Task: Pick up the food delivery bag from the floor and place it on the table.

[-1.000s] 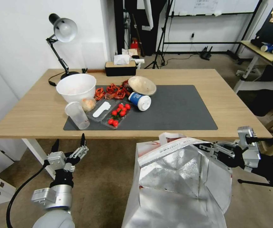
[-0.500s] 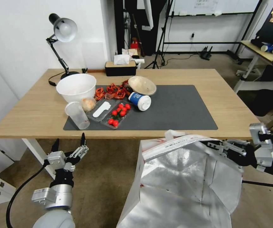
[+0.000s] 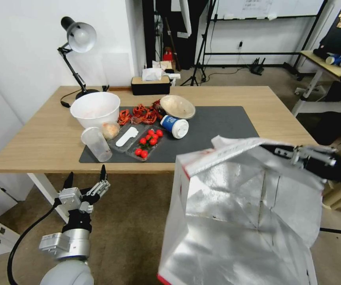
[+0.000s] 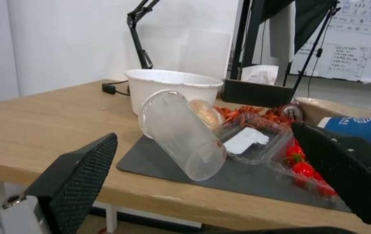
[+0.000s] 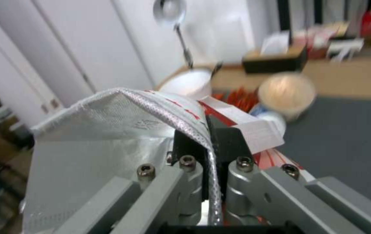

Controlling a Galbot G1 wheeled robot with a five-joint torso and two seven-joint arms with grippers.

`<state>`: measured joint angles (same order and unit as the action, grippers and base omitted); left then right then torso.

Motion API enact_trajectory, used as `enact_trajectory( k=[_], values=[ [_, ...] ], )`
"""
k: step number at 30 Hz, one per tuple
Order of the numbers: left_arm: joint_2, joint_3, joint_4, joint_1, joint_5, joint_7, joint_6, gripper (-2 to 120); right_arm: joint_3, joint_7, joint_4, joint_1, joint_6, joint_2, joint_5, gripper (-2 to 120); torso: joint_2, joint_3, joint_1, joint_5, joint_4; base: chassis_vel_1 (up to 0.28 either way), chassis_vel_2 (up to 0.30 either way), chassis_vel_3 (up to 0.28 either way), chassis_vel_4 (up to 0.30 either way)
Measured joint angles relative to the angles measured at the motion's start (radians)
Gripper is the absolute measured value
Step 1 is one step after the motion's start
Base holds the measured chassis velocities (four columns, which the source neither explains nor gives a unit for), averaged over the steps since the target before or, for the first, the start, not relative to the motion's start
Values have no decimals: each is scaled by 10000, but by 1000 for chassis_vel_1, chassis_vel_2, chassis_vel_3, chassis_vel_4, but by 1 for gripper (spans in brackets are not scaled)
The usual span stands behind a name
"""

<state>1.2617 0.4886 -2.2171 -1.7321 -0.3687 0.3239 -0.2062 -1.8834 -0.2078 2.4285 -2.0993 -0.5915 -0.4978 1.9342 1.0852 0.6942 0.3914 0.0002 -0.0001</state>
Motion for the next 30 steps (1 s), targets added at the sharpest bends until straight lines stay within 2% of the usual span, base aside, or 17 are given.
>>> enact_trajectory(
  k=[2,4,5,7,10,12,16,19,25,30],
  values=[
    [-3,40,-27,-1,3,4,6,100,210,447,-456,793,226,441,324,0,-1,1,1,-2,1,0,0,0,0],
    [23,80,-41,-31,31,7,12,100,1097,1105,-876,1877,545,866,487,0,-1,0,0,-2,-1,0,0,0,0],
    [23,80,-41,-31,31,7,12,100,1097,1105,-876,1877,545,866,487,0,-1,0,0,-2,-1,0,0,0,0],
    [64,96,-44,-54,87,12,17,100,2179,1944,-1119,2885,1056,1267,604,0,-3,1,1,7,5,0,0,0,0],
    [119,106,-56,-89,140,13,18,100,2707,2523,-1162,3172,1763,1557,722,0,-3,1,1,-8,5,0,0,0,0],
    [176,115,-51,-96,189,15,20,100,3136,2977,-1217,3221,2479,1750,876,0,-3,0,1,1,0,0,0,0,0],
    [246,111,51,-96,261,17,22,100,3613,3638,-1466,3361,3334,2033,1282,0,-3,-1,-1,0,0,0,0,0,0],
    [273,99,110,-80,288,17,28,100,3875,3827,-1756,3431,3681,2194,1414,0,-3,-1,0,-3,2,0,0,0,0],
    [342,76,215,-66,387,17,33,100,5230,4001,-2297,3938,4676,2326,1529,0,-3,-1,-1,-2,1,0,0,0,0],
    [341,104,247,-76,411,17,28,100,6194,4045,-2428,4516,4775,2036,1481,0,-4,-2,0,0,0,0,0,0,0]
  ],
)
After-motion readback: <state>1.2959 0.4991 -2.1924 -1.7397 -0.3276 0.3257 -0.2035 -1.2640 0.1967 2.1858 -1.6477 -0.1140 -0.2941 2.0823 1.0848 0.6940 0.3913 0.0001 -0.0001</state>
